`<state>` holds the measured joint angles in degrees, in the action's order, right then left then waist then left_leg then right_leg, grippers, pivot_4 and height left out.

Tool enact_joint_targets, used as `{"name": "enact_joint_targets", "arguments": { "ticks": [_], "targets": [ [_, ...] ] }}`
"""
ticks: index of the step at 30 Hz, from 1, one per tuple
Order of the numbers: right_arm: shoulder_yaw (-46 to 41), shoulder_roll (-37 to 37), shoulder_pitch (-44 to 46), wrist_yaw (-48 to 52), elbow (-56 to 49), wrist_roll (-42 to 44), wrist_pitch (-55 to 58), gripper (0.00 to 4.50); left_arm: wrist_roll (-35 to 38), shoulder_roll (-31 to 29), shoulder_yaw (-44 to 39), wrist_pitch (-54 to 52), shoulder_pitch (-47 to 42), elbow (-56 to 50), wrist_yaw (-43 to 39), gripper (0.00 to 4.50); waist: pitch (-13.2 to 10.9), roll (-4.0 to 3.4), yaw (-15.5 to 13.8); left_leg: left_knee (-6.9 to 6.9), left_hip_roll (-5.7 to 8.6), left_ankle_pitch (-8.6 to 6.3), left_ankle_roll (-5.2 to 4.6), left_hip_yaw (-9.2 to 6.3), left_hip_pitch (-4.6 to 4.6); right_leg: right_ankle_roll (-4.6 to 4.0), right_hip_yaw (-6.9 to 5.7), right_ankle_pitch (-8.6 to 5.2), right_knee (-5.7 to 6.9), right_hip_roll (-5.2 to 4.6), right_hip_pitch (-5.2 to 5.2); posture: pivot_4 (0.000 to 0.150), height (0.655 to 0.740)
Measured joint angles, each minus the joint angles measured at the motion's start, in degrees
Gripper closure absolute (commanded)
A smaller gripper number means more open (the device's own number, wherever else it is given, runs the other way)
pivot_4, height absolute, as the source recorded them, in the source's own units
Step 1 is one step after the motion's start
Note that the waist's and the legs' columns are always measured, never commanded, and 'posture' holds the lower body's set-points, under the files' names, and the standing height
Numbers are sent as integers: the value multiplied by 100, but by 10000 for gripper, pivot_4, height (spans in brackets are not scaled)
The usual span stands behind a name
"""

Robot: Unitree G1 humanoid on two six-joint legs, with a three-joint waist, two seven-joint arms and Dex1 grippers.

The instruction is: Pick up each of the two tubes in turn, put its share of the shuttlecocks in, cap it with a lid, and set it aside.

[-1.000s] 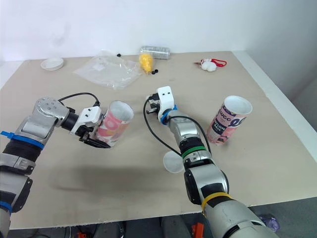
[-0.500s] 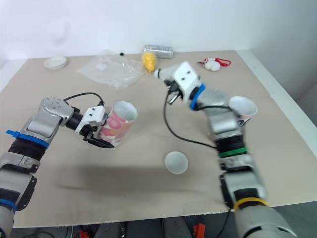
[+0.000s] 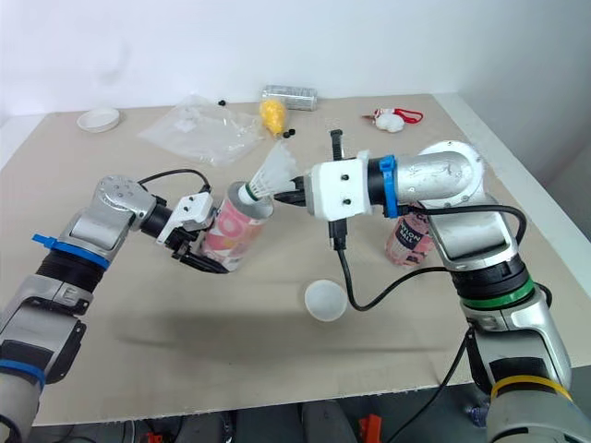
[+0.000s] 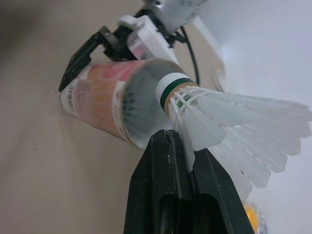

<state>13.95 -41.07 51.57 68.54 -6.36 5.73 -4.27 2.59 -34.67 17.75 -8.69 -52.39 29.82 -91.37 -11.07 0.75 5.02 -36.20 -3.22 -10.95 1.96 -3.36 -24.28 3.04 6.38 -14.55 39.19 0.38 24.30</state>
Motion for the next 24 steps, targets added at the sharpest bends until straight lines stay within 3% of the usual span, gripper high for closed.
{"name": "enact_joint_targets", "arguments": {
  "ticks": [7,10,13,18,19,23,24],
  "targets": [
    [149,84,81,157,232,-165,-380,44383,-96,10,26,34,0,15,106,14513,0,0,-20,2,0,0,0,0,-1,-2,0,-3,0,0,0,1500,7400],
    [164,120,89,186,317,-167,-443,36197,-160,14,46,158,0,15,146,14513,0,0,-26,2,0,0,0,-1,-1,-2,0,-2,0,0,0,1500,7400],
    [167,127,95,246,394,-171,-465,21590,-214,21,52,240,0,16,211,14513,0,0,-32,1,0,0,0,-1,-1,-3,-1,-2,0,0,0,1500,7400],
    [157,134,126,351,394,-11,-261,2236,-246,45,52,284,-1,52,223,14513,0,0,-33,1,0,0,0,-1,-1,-2,-1,-2,0,0,0,1500,7400],
    [130,135,126,379,349,122,-81,248,-249,46,52,302,-1,54,223,14513,0,0,-34,1,0,0,0,-1,-1,-3,-1,-2,0,0,0,1500,7400],
    [-367,224,450,219,201,1229,1740,248,-264,56,52,367,-6,63,230,14513,0,-1,-37,-1,-1,0,0,-2,-1,-41,-1,22,3,-1,0,1500,7400],
    [-523,217,703,153,230,1484,2262,3031,-268,62,52,380,-6,66,233,14513,0,-1,-38,-1,-1,0,0,-3,-1,-42,-2,22,4,-1,1,1500,7400]
  ]
}}
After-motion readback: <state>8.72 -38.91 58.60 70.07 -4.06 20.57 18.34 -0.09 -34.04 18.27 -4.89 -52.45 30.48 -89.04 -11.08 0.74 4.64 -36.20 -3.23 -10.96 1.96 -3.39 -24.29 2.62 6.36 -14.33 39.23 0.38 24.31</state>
